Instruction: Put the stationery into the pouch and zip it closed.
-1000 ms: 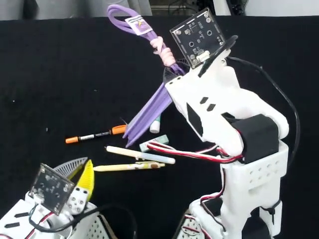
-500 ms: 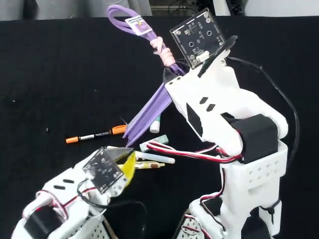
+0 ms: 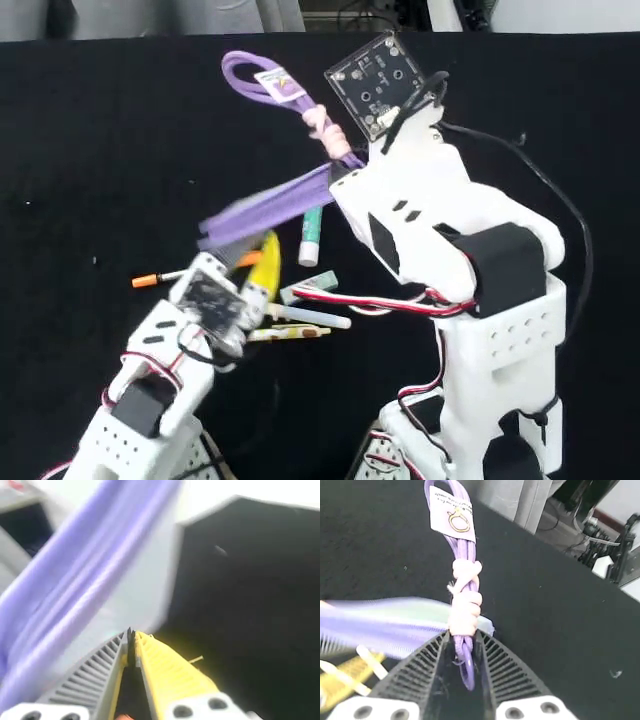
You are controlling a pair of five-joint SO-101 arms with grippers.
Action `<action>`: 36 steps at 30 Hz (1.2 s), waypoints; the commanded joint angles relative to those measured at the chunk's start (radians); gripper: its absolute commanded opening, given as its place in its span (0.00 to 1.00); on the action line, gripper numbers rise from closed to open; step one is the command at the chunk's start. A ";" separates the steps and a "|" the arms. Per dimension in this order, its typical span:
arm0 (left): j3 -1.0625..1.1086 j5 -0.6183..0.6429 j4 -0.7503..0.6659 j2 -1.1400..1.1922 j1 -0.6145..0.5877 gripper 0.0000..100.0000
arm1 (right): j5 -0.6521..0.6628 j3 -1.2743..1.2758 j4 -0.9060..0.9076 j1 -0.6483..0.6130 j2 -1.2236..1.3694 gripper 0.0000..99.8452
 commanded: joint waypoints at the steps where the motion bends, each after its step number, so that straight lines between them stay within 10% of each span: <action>1: 0.058 -0.003 -0.221 0.000 -0.128 0.03 | 0.008 -0.010 0.044 0.011 -0.035 0.01; 21: 0.101 0.005 -0.399 0.008 0.030 0.03 | 0.137 0.088 0.193 -0.420 -0.033 0.01; 36: 0.101 0.005 -0.219 0.003 -0.058 0.03 | 0.072 0.328 -0.290 -0.489 -0.033 0.01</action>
